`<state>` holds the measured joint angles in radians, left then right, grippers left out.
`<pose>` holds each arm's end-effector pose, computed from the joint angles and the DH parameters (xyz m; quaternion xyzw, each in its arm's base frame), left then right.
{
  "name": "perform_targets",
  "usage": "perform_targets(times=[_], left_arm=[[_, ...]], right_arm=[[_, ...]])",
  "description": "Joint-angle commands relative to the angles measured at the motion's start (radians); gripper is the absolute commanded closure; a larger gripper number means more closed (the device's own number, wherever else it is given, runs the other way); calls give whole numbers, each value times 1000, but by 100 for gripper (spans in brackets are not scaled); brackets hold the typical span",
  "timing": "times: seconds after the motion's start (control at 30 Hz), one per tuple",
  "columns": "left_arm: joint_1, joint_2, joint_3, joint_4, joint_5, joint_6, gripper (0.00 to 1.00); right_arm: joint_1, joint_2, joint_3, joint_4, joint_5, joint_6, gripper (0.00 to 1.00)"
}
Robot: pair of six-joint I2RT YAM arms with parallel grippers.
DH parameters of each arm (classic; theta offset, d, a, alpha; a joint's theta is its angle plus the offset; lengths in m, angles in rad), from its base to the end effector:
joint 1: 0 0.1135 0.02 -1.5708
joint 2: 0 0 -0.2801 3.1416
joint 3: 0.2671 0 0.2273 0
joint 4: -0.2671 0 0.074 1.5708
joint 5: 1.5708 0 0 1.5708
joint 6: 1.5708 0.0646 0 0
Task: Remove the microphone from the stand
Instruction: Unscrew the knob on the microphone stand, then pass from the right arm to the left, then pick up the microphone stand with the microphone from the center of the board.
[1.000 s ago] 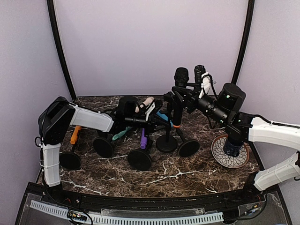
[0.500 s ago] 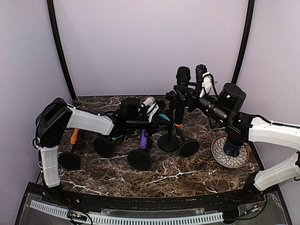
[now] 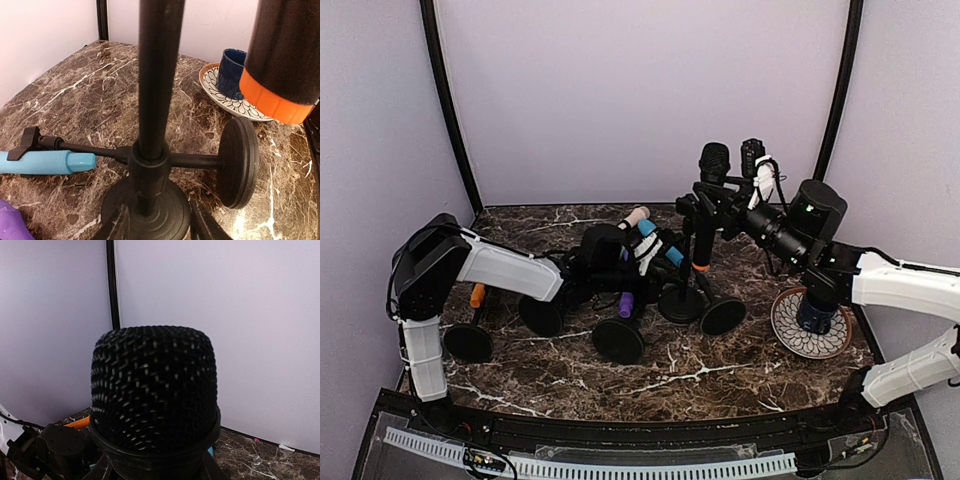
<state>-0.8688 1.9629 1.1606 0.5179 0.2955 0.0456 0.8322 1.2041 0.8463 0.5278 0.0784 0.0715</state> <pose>0.2781 -0.3580 0.2183 0.4286 0.6712 -0.3453 0.4965 0.1938 0.2054 0.3778 -0.2113 0.6091 0.3109 0.6984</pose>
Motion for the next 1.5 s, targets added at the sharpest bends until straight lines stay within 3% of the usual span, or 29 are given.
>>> perform_targets(times=[0.0,0.23,0.5,0.63,0.8,0.87,0.93,1.0,1.13,1.33,1.47], left_arm=[[6,3,24,-6,28,-16,54],[29,33,65,64,106,-41,44],[32,90,132,53,129,-27,46],[33,97,141,54,137,-16,59],[31,90,133,72,148,-16,83],[32,78,125,87,151,-20,90],[32,54,110,98,146,-27,98],[32,17,89,105,140,-31,100],[33,-89,49,103,135,-37,100],[35,-179,35,41,146,-41,100],[43,-257,20,0,160,-68,100]], right_arm=[[10,-16,-28,21,-48,50,82],[8,-14,-35,32,-64,57,82],[7,-10,-36,40,-72,63,82],[6,-6,-36,44,-73,66,82],[-1,-7,-38,48,-73,79,78],[-8,-16,-41,49,-94,94,71],[-18,-32,-47,50,-110,103,53],[-34,-50,-57,46,-118,116,36],[-76,-84,-82,49,-156,149,14],[-122,-128,-122,62,-203,176,2],[-165,-173,-185,90,-255,216,2]])
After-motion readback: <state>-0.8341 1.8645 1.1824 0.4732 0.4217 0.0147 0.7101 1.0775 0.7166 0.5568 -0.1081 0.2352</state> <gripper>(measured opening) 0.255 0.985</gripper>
